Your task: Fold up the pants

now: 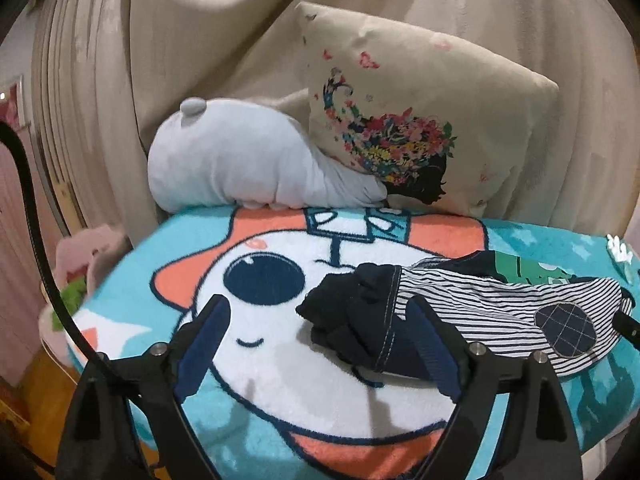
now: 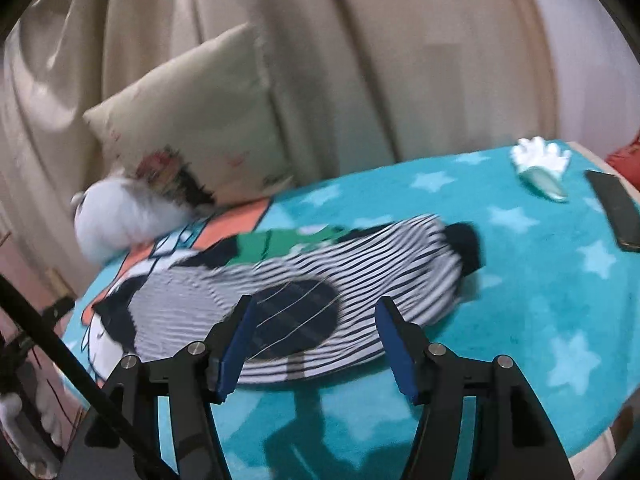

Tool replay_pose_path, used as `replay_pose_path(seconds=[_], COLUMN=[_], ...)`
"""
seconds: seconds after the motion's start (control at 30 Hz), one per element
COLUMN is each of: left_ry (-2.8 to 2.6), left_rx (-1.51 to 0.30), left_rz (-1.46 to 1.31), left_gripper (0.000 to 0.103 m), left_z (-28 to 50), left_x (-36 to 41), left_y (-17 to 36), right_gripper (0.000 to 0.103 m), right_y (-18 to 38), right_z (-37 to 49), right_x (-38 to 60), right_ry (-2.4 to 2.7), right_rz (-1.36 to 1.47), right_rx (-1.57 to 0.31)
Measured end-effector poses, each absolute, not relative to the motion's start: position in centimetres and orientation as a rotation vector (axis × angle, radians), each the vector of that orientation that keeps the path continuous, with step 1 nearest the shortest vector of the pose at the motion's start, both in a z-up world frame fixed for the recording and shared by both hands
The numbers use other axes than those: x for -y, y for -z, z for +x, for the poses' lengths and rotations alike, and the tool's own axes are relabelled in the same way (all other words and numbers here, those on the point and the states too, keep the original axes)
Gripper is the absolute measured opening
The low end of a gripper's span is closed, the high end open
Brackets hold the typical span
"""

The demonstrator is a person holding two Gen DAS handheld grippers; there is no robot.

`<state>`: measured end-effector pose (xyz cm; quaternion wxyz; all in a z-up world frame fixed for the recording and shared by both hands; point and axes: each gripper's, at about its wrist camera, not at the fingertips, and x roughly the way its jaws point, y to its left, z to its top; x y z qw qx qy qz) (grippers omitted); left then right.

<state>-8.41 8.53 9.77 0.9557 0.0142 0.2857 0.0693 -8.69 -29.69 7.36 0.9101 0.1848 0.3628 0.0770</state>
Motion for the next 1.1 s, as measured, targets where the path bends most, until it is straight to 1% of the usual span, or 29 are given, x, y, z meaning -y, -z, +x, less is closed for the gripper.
replay_pose_path(seconds=[0.2,0.57,0.73,0.87,0.9,0.97,1.03,1.1], left_ry=[-0.115,-0.082,0.034,0.154,0.184,0.248,0.305,0.339], left_rx=[-0.605,-0.66,-0.765,-0.859,-0.877,-0.91,-0.938,-0.95], left_rz=[0.03,-0.007,-0.209,-0.415,-0.453,-0.515,-0.555,-0.573], left_gripper=[0.092,0.092,0.092,0.092,0.091,0.087,0.08,0.075], left_z=[-8.3,-7.8,-6.8,-5.7,-5.5,-5.0,-4.5,-4.0], left_x=[-7.6,-7.9,-10.8,-12.7,-12.8,-12.6,-11.9,-11.2], left_y=[-9.4,-8.4,-7.2,-5.8,-5.5,-5.0,-4.8,-4.7], right_gripper=[0.067,0.067,0.067,0.067,0.067,0.067,0.067,0.067], right_y=[-6.9,-5.6,-4.8,-2.9,-2.5,-1.7,-1.0,-0.5], right_z=[-8.9,-8.5,-8.6,-9.4,-9.4,-9.3,-9.1,-8.9], right_x=[28.0,28.8,30.3,31.8,32.1,32.4,32.6,32.7], right_ry=[-0.178,-0.175,-0.174,-0.202,-0.217,-0.249,-0.287,-0.317], right_rz=[0.31,0.337,0.392,0.472,0.497,0.557,0.614,0.651], right_rx=[-0.758,-0.792,-0.803,-0.821,-0.829,-0.845,-0.852,-0.86])
